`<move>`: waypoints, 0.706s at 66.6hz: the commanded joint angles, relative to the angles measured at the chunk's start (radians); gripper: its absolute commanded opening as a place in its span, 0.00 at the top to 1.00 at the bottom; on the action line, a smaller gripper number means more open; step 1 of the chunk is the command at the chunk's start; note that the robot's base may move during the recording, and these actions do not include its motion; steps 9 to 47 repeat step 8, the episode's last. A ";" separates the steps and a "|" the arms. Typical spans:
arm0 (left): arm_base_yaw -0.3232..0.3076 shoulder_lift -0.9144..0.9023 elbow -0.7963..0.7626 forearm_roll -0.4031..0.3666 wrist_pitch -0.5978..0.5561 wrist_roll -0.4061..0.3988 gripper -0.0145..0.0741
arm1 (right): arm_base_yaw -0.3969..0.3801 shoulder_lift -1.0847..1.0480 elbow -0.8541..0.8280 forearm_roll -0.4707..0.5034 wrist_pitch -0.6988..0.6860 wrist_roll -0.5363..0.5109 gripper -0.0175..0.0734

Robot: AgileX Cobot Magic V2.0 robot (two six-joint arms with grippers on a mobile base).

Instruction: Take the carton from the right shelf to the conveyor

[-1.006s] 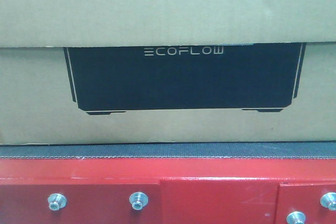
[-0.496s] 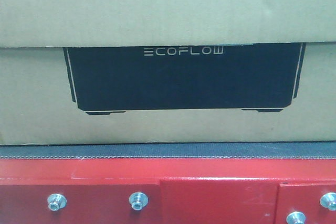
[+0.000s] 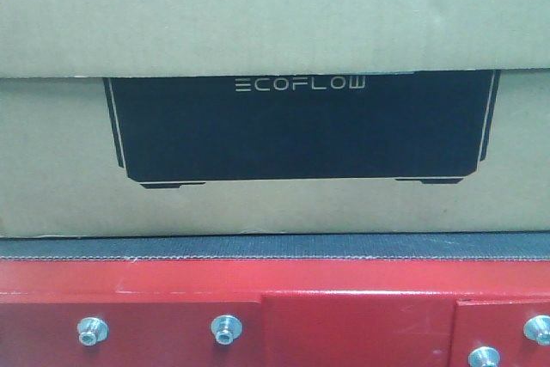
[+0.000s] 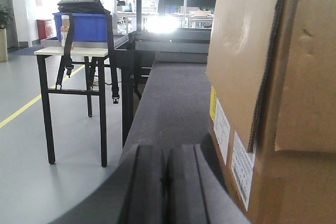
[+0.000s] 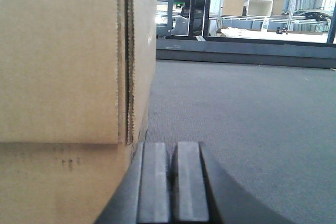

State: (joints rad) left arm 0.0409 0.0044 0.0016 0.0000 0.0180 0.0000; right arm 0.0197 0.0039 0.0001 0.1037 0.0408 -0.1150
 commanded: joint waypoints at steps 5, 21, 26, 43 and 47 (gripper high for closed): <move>-0.006 -0.004 -0.002 0.006 -0.018 0.000 0.83 | -0.004 -0.004 0.000 -0.007 -0.021 -0.001 0.89; -0.006 -0.004 -0.002 0.006 -0.018 0.000 0.83 | -0.004 -0.004 0.000 -0.007 -0.021 -0.001 0.89; -0.006 -0.004 -0.002 0.006 -0.018 0.000 0.83 | -0.004 -0.004 0.000 -0.007 -0.021 -0.001 0.89; -0.006 -0.004 -0.002 0.006 -0.018 0.000 0.83 | -0.004 -0.004 0.000 -0.007 -0.021 -0.001 0.89; -0.006 -0.004 -0.002 0.006 -0.018 0.000 0.83 | -0.004 -0.004 0.000 -0.007 -0.021 -0.001 0.89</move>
